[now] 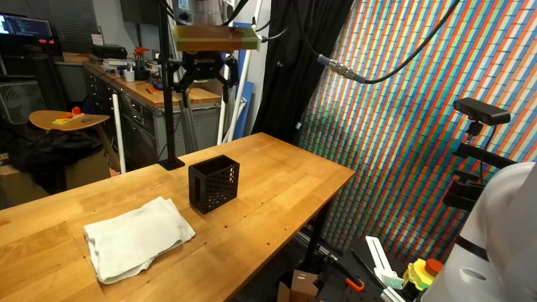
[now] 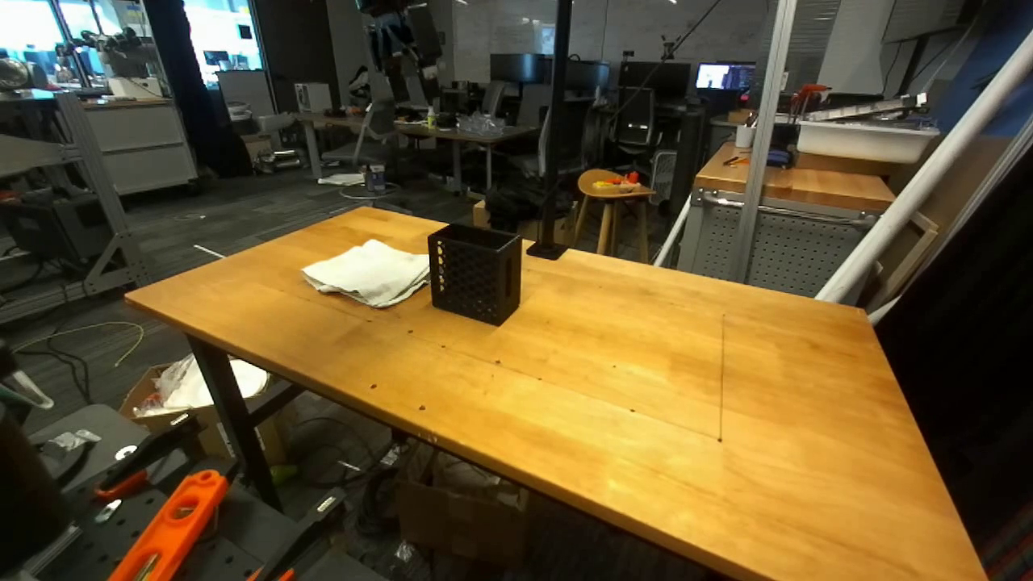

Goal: Put the towel in the black basket

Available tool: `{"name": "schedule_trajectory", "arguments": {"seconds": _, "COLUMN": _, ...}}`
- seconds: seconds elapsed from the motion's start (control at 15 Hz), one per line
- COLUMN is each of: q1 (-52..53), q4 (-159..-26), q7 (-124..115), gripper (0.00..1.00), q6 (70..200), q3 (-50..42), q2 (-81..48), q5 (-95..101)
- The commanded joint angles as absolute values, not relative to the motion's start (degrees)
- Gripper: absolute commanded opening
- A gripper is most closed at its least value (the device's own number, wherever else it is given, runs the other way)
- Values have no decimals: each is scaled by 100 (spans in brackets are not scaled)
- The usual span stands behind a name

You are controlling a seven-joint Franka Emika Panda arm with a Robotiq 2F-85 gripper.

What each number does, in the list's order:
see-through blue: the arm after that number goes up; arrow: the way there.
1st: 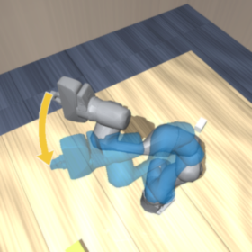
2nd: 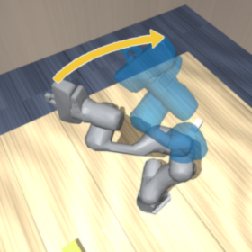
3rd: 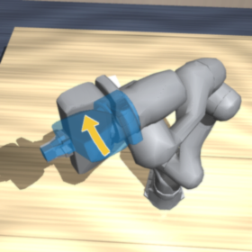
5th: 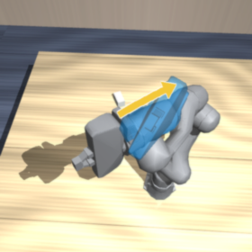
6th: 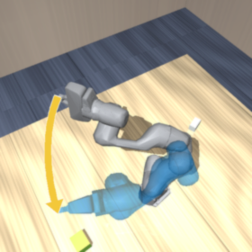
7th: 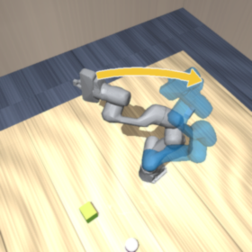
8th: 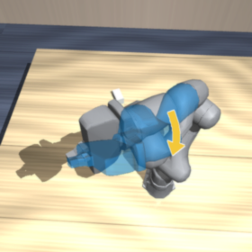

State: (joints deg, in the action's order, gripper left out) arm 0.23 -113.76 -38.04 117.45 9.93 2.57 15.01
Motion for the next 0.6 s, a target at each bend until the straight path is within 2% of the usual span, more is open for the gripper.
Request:
{"name": "schedule_trajectory", "arguments": {"seconds": 0.0, "q1": 476, "q4": -10585, "q7": -4329, "gripper": 100, "q6": 11493, "q3": 1066, "q2": -300, "q5": 1529}}
{"name": "schedule_trajectory", "arguments": {"seconds": 0.53, "q1": 1033, "q4": -9801, "q7": -3777, "gripper": 100, "q6": 11997, "q3": 987, "q2": -1159, "q5": 1466}}
